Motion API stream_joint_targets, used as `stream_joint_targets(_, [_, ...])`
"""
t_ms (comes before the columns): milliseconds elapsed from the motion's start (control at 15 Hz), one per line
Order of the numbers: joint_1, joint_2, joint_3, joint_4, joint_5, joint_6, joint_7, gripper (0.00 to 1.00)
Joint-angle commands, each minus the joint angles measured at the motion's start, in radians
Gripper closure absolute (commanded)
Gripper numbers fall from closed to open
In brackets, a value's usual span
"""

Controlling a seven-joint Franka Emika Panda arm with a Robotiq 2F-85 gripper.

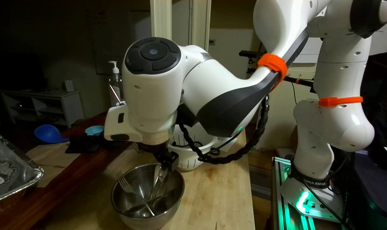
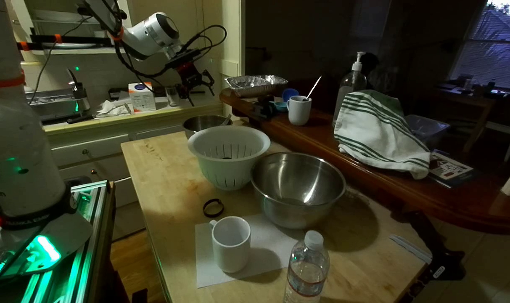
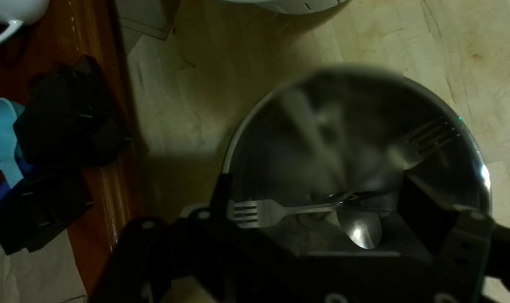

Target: Move the black and white mat to the table

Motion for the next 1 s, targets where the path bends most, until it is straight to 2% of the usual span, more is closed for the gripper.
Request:
stream_joint_targets(0, [-0.012, 0.003, 0.013, 0.004, -0.001, -0.004, 0.0, 0.0])
stream_joint_targets(467, [-0.012, 0.003, 0.013, 0.004, -0.001, -0.004, 0.0, 0.0])
stream_joint_targets(667, [-0.035, -0.092, -0.009, -0.056, -0.007, 0.007, 0.158, 0.0])
stream_joint_targets(933, [-0.077, -0.24, -0.025, -0.151, 0.025, 0.019, 0.295, 0.0])
